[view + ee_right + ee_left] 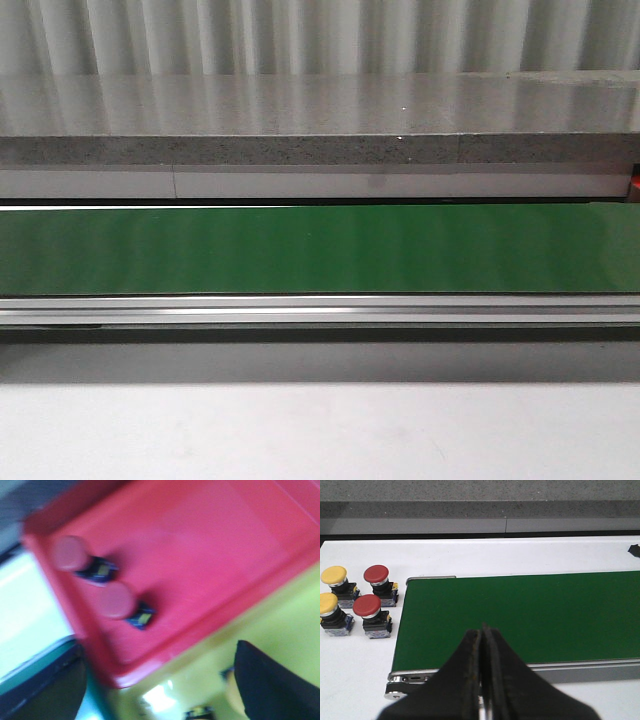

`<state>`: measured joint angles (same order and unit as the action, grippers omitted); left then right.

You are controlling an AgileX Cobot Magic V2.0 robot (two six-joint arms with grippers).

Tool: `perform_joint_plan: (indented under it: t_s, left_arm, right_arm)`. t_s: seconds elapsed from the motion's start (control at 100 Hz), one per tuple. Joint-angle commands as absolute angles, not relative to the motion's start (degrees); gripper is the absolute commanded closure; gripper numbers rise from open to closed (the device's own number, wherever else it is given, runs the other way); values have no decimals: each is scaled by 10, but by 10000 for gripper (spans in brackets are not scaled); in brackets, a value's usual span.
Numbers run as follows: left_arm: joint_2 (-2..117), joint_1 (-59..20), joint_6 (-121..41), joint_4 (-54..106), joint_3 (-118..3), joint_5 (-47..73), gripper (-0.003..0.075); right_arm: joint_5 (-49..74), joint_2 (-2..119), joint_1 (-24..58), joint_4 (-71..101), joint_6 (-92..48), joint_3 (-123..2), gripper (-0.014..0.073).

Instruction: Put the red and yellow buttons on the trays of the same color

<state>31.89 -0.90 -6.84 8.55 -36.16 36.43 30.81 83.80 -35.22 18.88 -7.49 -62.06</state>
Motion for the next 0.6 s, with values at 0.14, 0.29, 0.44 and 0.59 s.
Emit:
perform_joint_plan:
  t_s: [0.14, 0.29, 0.44, 0.59]
  left_arm:
    - [321, -14, -69, 95, -377, 322, 740]
    - [321, -14, -69, 95, -377, 322, 740]
    - [321, -14, -69, 95, -377, 322, 740]
    - [321, -14, -69, 95, -377, 322, 740]
  right_arm:
    - [306, 742, -230, 201, -120, -634, -7]
    - [333, 708, -159, 200, -135, -634, 11]
    - [373, 681, -112, 200, -144, -629, 113]
    - [382, 646, -95, 200, -148, -591, 230]
